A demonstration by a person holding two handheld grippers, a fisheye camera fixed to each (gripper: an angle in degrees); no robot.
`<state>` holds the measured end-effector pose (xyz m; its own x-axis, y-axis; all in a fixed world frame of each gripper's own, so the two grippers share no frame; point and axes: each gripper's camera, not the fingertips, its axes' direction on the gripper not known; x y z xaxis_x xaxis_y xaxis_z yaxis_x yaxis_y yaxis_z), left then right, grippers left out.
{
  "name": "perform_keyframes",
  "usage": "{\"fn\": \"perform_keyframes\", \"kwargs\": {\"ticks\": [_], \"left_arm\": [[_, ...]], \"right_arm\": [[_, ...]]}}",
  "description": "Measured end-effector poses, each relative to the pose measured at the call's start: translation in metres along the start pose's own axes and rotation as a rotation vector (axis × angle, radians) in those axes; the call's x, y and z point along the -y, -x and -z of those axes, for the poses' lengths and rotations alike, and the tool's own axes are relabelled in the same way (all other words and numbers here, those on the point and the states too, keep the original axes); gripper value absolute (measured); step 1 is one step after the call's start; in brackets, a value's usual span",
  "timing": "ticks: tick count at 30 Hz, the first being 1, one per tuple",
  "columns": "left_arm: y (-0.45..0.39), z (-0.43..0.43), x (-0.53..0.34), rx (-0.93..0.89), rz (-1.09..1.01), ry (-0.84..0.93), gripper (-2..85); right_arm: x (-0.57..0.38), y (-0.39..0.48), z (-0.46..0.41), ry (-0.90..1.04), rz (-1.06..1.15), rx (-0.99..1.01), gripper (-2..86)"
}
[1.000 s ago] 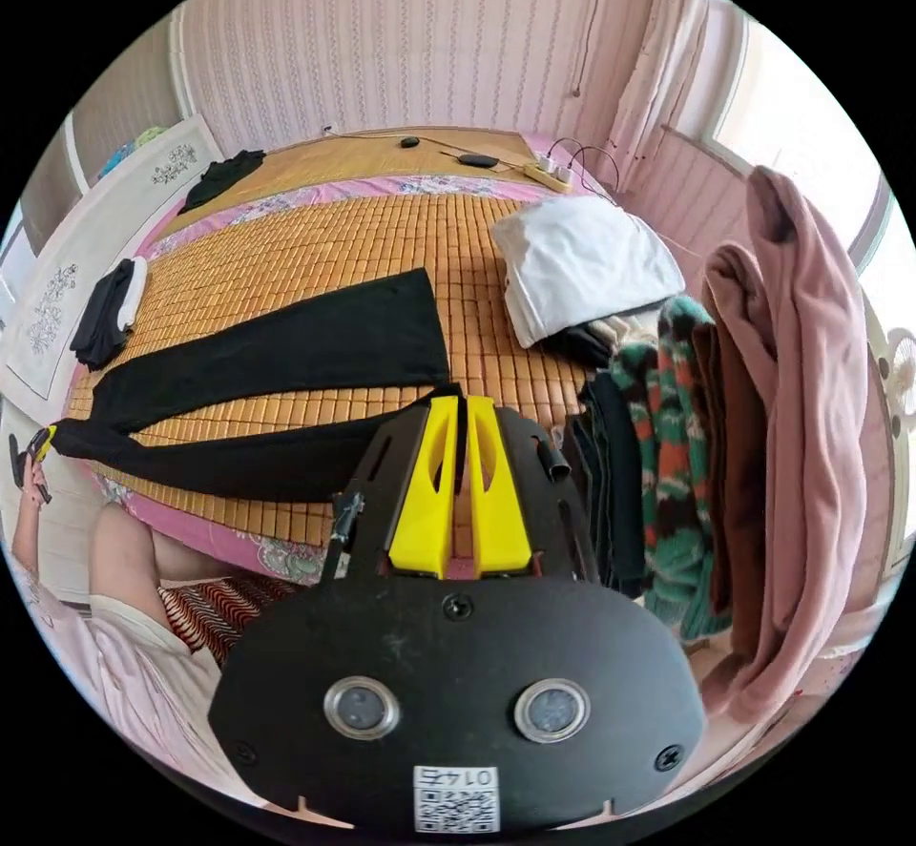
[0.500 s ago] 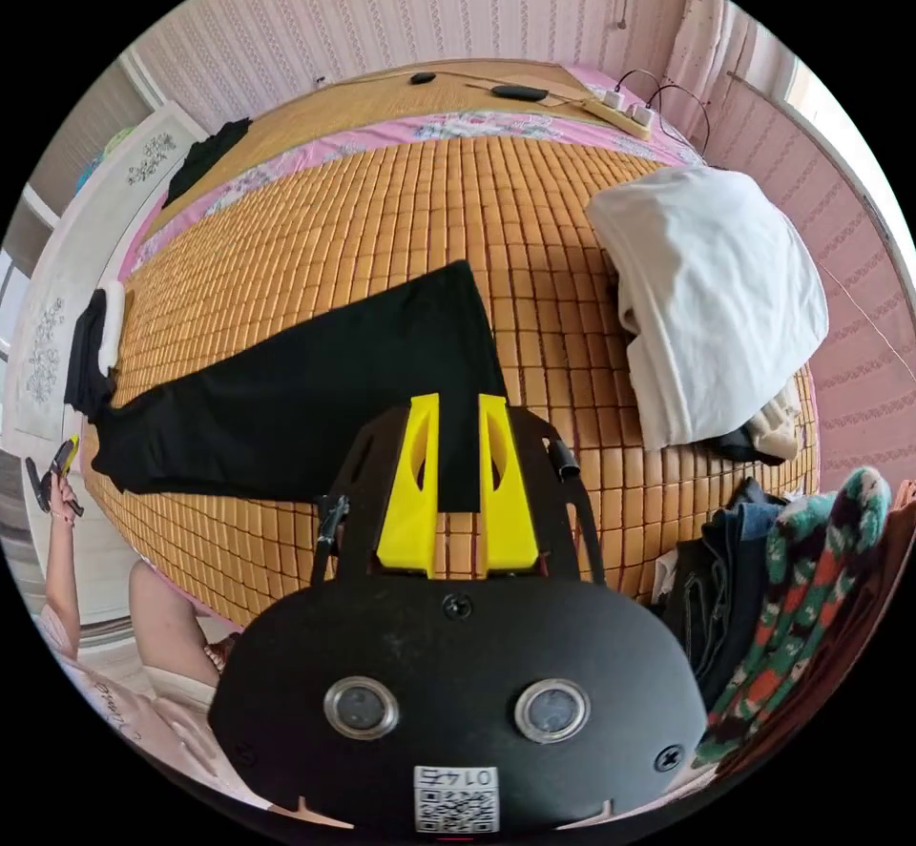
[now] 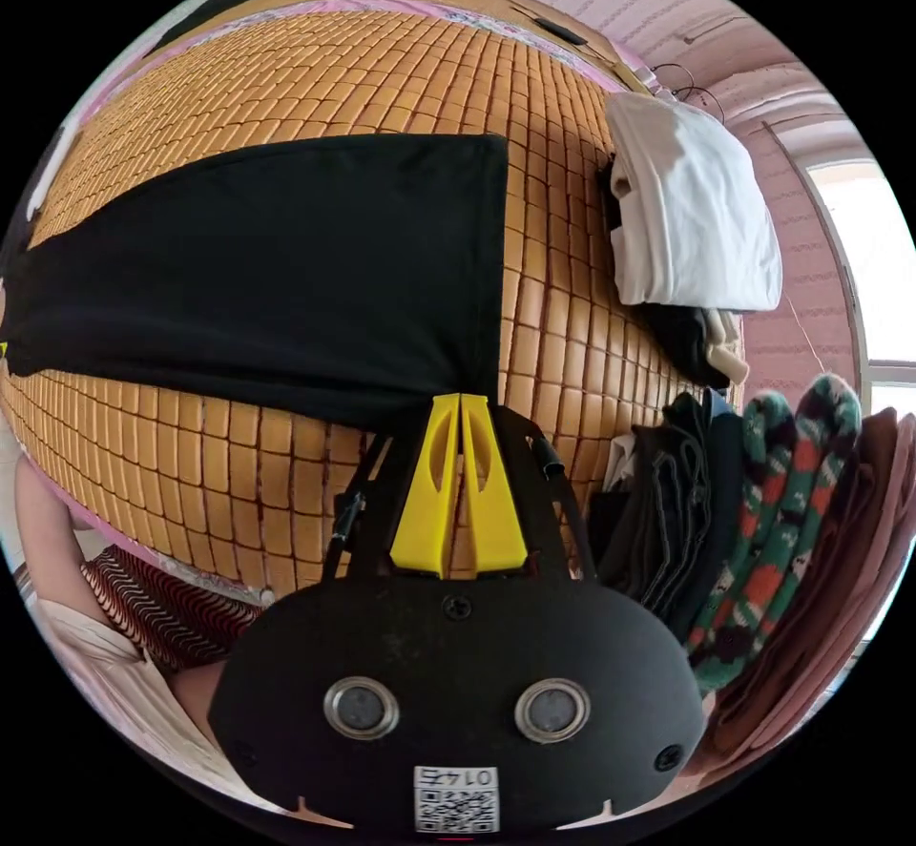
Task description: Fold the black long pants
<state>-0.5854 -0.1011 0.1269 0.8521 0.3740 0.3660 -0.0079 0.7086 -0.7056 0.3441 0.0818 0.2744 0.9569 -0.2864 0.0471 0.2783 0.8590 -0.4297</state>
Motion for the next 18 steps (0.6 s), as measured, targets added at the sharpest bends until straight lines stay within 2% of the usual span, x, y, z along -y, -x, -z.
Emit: {"fn": "perform_keyframes", "kwargs": {"ticks": [5, 7, 11, 15, 18], "left_arm": [[-0.007, 0.015, -0.017, -0.064, 0.005, -0.016, -1.0], [-0.021, 0.030, -0.023, -0.010, -0.020, -0.063, -1.0], [-0.091, 0.073, -0.039, 0.017, -0.269, -0.179, -0.8], [-0.191, 0.080, -0.051, -0.077, -0.556, -0.168, 0.1], [-0.253, 0.071, -0.052, -0.123, -0.671, -0.172, 1.3]], "right_arm": [[-0.042, -0.008, 0.007, 0.010, -0.023, -0.019, -0.8], [-0.056, -0.015, 0.017, -0.032, -0.070, -0.022, -0.6], [-0.081, -0.039, 0.042, -0.167, -0.181, 0.099, 1.8], [-0.088, -0.055, 0.033, -0.155, -0.266, 0.217, 7.4], [-0.078, -0.061, 0.028, -0.164, -0.278, 0.275, 8.5]]}}
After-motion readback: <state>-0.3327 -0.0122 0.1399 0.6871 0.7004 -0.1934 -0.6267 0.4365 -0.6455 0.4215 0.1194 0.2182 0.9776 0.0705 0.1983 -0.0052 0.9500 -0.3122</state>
